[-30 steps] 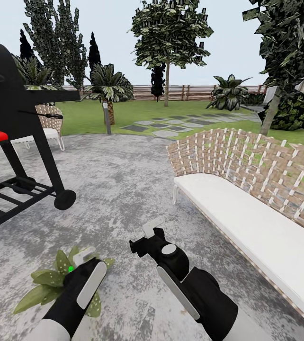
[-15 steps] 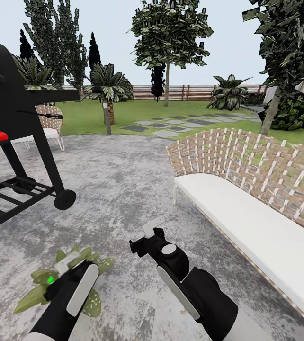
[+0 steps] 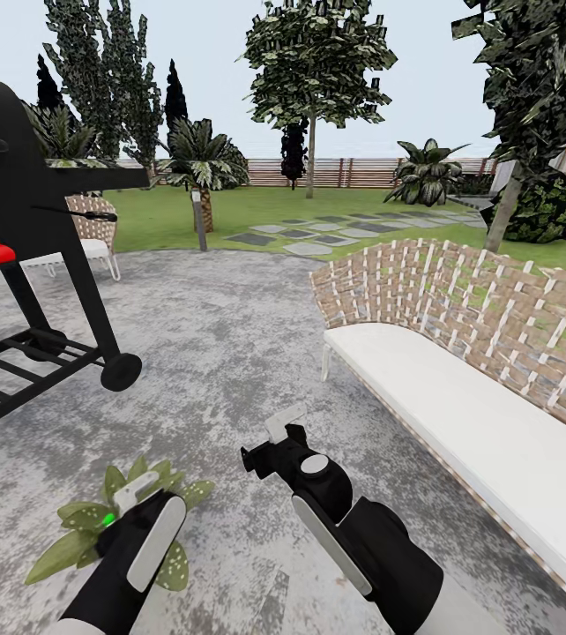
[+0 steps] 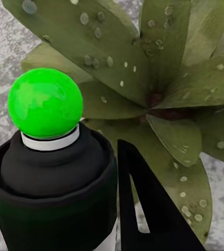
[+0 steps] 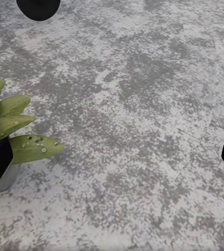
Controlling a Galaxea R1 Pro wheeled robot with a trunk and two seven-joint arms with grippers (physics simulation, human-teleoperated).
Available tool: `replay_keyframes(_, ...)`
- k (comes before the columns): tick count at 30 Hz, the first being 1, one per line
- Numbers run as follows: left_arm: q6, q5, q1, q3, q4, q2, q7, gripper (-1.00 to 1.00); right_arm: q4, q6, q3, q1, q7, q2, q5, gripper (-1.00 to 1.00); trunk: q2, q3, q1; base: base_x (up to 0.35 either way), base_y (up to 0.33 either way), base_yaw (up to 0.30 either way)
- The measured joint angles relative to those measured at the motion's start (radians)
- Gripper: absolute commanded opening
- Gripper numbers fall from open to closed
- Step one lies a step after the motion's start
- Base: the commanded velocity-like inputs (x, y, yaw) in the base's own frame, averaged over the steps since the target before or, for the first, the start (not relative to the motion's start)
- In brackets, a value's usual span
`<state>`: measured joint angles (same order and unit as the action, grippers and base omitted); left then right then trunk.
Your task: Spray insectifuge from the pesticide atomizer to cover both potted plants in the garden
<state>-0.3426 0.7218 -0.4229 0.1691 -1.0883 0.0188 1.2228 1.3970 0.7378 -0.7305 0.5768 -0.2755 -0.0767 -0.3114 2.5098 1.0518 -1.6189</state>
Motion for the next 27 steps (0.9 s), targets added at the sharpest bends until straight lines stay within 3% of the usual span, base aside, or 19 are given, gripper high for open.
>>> replay_keyframes(4, 0.0, 0.002, 0.0, 0.0, 0.001, 0.001, -0.019, -1.0, 0.001, -0.001, -0.001, 0.0, 0.0, 0.0, 0.0, 1.0, 0.0, 0.0, 0.0, 0.0, 0.0, 0.0)
replay_keyframes(5, -0.005, 0.002, 0.0, 0.004, 0.001, 0.003, -0.063, -1.0, 0.002, 0.0, -0.003, 0.0, -0.001, 0.0, 0.0, 1.0, 0.0, 0.0, 0.0, 0.0, 0.0, 0.0)
replay_keyframes(7, -0.109, 0.003, 0.0, 0.019, 0.001, 0.003, -0.309, -1.0, 0.002, 0.001, -0.008, 0.0, -0.002, -0.001, 0.0, 1.0, 0.0, 0.0, 0.0, 0.0, 0.0, 0.0)
replay_keyframes(8, -0.153, 0.004, 0.0, 0.018, 0.001, 0.001, -0.375, -1.0, 0.002, 0.001, -0.008, 0.0, -0.002, 0.0, 0.001, 1.0, 0.0, 0.0, 0.0, 0.0, 0.0, 0.0)
replay_keyframes(11, -0.266, 0.009, 0.0, 0.016, 0.001, 0.002, -0.456, -1.0, 0.001, 0.001, -0.008, 0.0, -0.002, 0.0, 0.0, 1.0, 0.0, 0.0, 0.0, 0.0, 0.0, 0.0)
replay_keyframes(15, -0.303, 0.021, 0.0, 0.015, 0.001, 0.003, -0.496, -1.0, 0.001, 0.002, -0.009, 0.0, -0.002, 0.0, 0.0, 1.0, 0.0, 0.0, 0.0, 0.0, 0.0, 0.0)
replay_keyframes(25, -0.291, 0.02, 0.0, 0.012, 0.005, 0.002, -0.499, -1.0, -0.001, 0.002, -0.007, 0.0, -0.001, 0.0, -0.001, 1.0, 0.0, 0.0, 0.0, 0.0, 0.0, 0.0)
replay_keyframes(27, -0.29, 0.018, 0.0, 0.014, 0.051, 0.002, -0.499, -1.0, -0.004, 0.001, -0.007, 0.0, -0.001, 0.0, -0.002, 1.0, 0.0, 0.0, 0.0, -0.045, 0.19, 0.0)
